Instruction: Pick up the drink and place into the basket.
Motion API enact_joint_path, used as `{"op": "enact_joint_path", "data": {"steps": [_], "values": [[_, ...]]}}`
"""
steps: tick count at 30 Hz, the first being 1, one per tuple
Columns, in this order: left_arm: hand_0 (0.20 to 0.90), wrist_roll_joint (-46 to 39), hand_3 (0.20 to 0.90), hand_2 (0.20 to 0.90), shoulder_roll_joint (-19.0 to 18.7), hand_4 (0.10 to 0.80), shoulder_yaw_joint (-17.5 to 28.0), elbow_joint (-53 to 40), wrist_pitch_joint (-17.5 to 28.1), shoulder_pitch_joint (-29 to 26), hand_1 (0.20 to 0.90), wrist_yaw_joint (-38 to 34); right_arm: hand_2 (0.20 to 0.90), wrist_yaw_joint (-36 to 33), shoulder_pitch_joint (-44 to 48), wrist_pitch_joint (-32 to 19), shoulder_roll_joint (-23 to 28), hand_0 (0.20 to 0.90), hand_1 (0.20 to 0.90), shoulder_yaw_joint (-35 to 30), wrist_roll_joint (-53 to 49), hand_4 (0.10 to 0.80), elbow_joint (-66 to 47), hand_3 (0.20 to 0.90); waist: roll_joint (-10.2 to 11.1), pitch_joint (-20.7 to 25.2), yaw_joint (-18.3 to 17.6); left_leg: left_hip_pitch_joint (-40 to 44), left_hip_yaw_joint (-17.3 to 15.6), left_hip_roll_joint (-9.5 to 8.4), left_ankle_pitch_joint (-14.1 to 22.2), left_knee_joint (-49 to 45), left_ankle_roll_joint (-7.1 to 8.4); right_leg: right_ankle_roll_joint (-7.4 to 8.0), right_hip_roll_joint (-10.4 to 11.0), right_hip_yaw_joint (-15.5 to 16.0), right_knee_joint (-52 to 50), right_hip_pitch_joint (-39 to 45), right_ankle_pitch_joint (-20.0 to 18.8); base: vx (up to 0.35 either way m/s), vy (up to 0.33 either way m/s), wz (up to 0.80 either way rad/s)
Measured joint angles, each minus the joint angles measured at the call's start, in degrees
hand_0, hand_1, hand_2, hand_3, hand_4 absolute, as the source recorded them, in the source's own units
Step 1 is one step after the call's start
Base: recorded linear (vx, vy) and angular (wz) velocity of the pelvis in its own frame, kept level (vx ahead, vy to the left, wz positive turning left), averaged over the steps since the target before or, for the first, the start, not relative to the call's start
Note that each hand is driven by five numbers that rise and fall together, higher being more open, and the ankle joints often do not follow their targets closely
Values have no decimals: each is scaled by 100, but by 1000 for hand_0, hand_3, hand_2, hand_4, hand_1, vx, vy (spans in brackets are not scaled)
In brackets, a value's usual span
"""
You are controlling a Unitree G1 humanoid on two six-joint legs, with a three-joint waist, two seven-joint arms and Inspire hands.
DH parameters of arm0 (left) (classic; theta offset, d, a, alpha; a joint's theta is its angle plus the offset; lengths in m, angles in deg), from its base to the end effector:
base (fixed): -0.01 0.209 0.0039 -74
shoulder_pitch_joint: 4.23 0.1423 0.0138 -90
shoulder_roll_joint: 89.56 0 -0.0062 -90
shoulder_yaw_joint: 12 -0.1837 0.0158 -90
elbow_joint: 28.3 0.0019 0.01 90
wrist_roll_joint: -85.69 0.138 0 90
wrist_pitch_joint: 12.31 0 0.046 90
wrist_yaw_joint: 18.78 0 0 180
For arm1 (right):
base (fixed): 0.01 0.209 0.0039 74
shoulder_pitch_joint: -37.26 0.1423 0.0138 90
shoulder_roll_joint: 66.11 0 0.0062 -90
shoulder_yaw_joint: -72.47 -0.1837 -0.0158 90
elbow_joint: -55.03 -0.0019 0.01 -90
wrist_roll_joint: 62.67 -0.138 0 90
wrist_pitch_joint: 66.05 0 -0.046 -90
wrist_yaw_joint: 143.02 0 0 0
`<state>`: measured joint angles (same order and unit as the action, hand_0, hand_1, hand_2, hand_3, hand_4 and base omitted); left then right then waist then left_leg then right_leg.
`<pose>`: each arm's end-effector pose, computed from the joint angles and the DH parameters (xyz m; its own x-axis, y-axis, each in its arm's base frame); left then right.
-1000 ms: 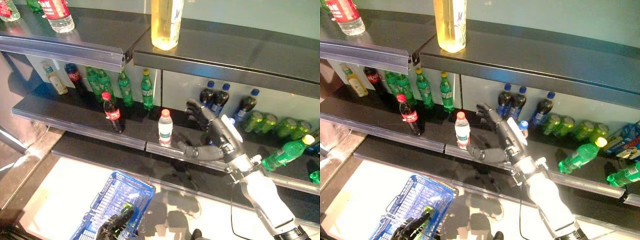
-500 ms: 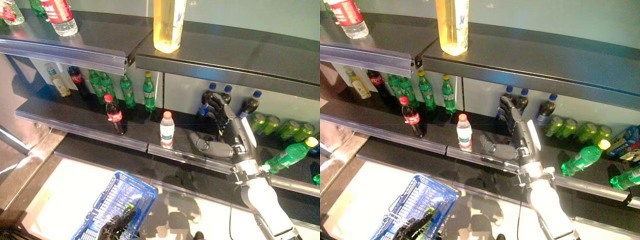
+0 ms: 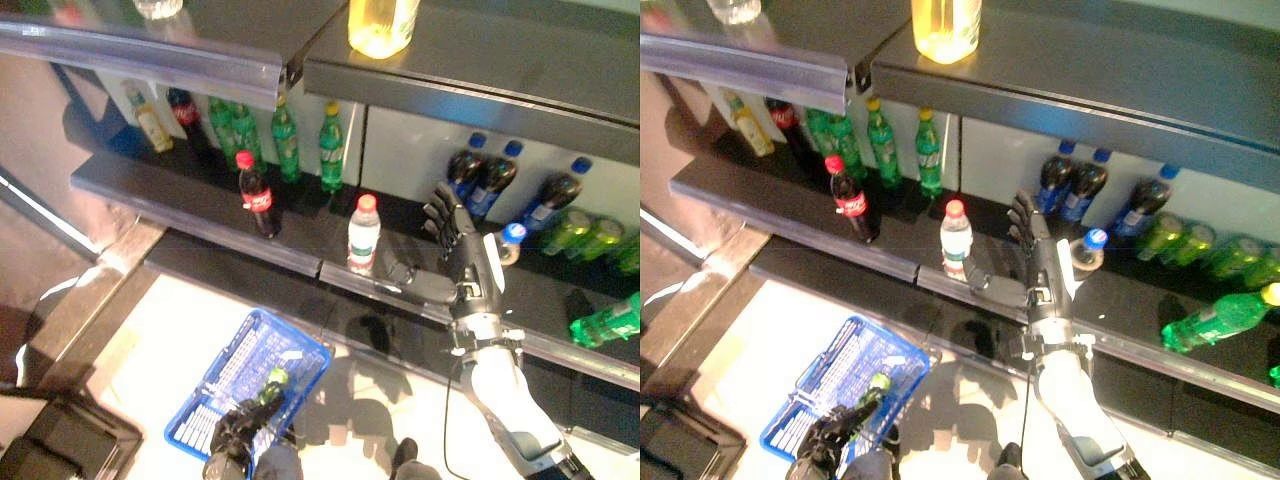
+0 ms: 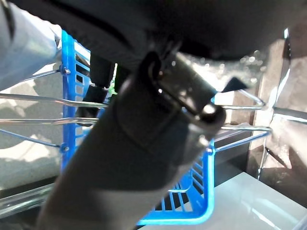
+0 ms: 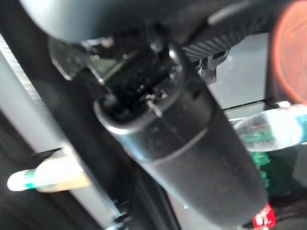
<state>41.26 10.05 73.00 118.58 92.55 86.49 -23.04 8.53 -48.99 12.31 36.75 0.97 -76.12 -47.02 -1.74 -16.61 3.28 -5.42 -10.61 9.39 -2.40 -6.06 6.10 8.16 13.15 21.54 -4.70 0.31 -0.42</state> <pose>0.1142 0.1848 -0.1010 0.6444 0.2587 -0.7196 -0.5775 0.7815 -0.2361 0.2008 -0.1624 0.0937 0.9261 -0.0557 0.3732 0.0976 0.9907 -0.0945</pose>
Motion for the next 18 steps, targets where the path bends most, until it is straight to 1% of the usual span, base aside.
{"op": "enact_joint_path", "data": {"steps": [2,3,5,11,13,14,18], "values": [[300,-18,200,300,-37,100,-40,-38,35,-51,300,2,900,-225,79,10,-80,900,900,6,5,800,33,900,22,-66,71,-106,17,-1,12,-76,-8,-7,33,-6,-149,-120,56,-38,42,5],[300,-29,200,300,-94,100,-94,-131,63,-70,300,0,900,-445,189,47,-190,900,900,16,14,800,47,900,40,-134,100,-209,21,-3,37,-180,-30,-14,64,-14,-277,-232,97,-37,39,1],[300,-65,200,300,-123,100,-110,-204,110,-138,300,1,900,-739,428,149,-245,900,900,31,38,800,95,900,23,-287,114,-333,26,-3,101,-376,-50,-17,109,-21,-433,-337,139,-43,35,2],[300,-231,200,300,-176,100,-144,-283,218,-357,300,5,900,-1070,988,411,-328,900,900,59,90,800,364,900,-64,-641,135,-649,57,-9,162,-707,-103,-30,194,-45,-751,-618,201,-49,35,2],[300,-309,200,300,-219,100,-233,-364,264,-438,300,4,900,-1147,1202,494,-361,900,900,76,108,800,480,900,-94,-756,147,-813,65,-11,188,-821,-115,-37,221,-101,-866,-791,211,-69,19,-2],[300,-392,200,300,-264,100,-338,-403,318,-529,300,4,900,-1220,1378,601,-386,900,900,80,109,800,567,900,-126,-904,181,-905,79,-23,197,-907,-129,-39,247,-135,-954,-887,215,-56,14,0],[300,-413,200,300,-303,100,-387,-467,410,-725,300,11,900,-1416,1700,742,-473,900,900,114,119,800,806,900,-138,-1098,298,-1127,110,-32,198,-1029,-135,-57,282,-148,-1116,-1126,227,-39,14,-1]]}}
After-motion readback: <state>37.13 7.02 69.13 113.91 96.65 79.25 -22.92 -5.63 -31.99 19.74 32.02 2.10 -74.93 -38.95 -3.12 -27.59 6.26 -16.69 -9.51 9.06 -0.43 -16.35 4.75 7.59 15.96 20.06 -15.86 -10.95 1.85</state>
